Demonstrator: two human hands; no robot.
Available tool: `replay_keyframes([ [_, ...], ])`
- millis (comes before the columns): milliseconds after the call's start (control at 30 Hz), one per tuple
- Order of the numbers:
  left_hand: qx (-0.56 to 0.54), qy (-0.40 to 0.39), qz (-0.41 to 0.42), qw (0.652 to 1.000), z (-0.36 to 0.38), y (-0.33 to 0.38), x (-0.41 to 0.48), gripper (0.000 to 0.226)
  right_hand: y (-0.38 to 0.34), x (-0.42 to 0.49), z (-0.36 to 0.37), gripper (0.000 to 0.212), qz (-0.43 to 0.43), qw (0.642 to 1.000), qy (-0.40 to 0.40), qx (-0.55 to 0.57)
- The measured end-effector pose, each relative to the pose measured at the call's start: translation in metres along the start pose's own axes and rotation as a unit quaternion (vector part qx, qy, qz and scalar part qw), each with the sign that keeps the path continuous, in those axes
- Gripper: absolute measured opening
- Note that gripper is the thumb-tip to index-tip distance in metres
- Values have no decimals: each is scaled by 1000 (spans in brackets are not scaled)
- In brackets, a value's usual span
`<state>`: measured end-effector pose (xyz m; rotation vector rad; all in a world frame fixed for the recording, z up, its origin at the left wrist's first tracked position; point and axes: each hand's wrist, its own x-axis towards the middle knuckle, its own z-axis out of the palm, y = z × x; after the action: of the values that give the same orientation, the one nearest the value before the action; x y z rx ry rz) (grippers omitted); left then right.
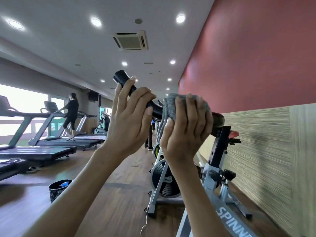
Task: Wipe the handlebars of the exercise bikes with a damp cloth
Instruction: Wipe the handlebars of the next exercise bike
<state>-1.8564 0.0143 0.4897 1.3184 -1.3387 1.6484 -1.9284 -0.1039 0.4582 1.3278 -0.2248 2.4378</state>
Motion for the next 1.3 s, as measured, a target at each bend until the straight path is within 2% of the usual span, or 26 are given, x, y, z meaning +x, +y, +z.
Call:
replay_keyframes([
  [67, 3, -3, -8, 1000, 0, 2, -1, 39, 16, -4, -4, 41, -25, 1000, 1, -13],
  [100, 4, -3, -10, 1000, 0, 3, 0, 41, 23, -5, -6, 41, -10, 1000, 9, -17],
  [200, 22, 3, 6, 1000, 1, 2, 1, 41, 19, -2, -2, 38, 105, 992, 61, 21],
  [267, 23, 8, 17, 1000, 2, -1, 1, 39, 2, -1, 9, 37, 124, 987, 94, 38],
  [433, 34, -33, 22, 999, -6, -1, 0, 46, -7, -12, 32, 40, -50, 995, 81, -21],
  [500, 38, -40, 17, 998, -9, 2, 1, 44, 6, -14, 31, 42, -77, 992, 92, -38],
  [533, 41, -43, 12, 998, -10, 3, 1, 43, 12, -15, 29, 42, -59, 992, 105, -34],
  [600, 56, -49, 1, 997, -12, 5, 0, 46, 21, -14, 23, 42, 36, 989, 141, 4],
  [667, 85, -59, 2, 995, -15, 10, 0, 50, 20, -9, 19, 41, 177, 965, 170, 89],
  [733, 118, -84, 39, 989, -13, 22, 2, 50, 11, -2, 16, 40, 250, 937, 181, 161],
  [767, 125, -96, 57, 986, -10, 29, 3, 49, 9, -1, 15, 41, 234, 943, 177, 156],
  [867, 130, -115, 60, 983, -6, 42, 8, 45, 26, -11, 19, 41, 67, 982, 146, 97],
  [900, 135, -118, 59, 982, -5, 46, 9, 45, 34, -13, 20, 41, 67, 980, 149, 114],
  [933, 141, -124, 64, 980, -5, 50, 11, 46, 39, -11, 20, 41, 116, 967, 162, 157],
  [1000, 145, -139, 78, 977, -2, 61, 17, 46, 37, -5, 17, 41, 273, 903, 190, 271],
  [1033, 141, -140, 78, 977, 2, 67, 19, 46, 32, -1, 14, 41, 325, 870, 199, 313],
  [1067, 136, -136, 73, 979, 5, 72, 21, 46, 26, 1, 13, 40, 345, 854, 203, 332],
  [1100, 133, -131, 66, 980, 7, 75, 21, 46, 23, -1, 12, 41, 331, 862, 200, 327],
  [1167, 128, -120, 55, 983, 10, 76, 20, 47, 31, -10, 17, 42, 238, 909, 193, 282],
  [1200, 127, -118, 52, 983, 10, 75, 19, 47, 40, -16, 24, 43, 215, 919, 186, 274],
  [1233, 127, -115, 51, 984, 11, 75, 18, 48, 48, -19, 30, 44, 246, 904, 185, 297],
  [1300, 124, -112, 41, 985, 13, 78, 18, 49, 57, -18, 36, 47, 411, 800, 197, 390],
])
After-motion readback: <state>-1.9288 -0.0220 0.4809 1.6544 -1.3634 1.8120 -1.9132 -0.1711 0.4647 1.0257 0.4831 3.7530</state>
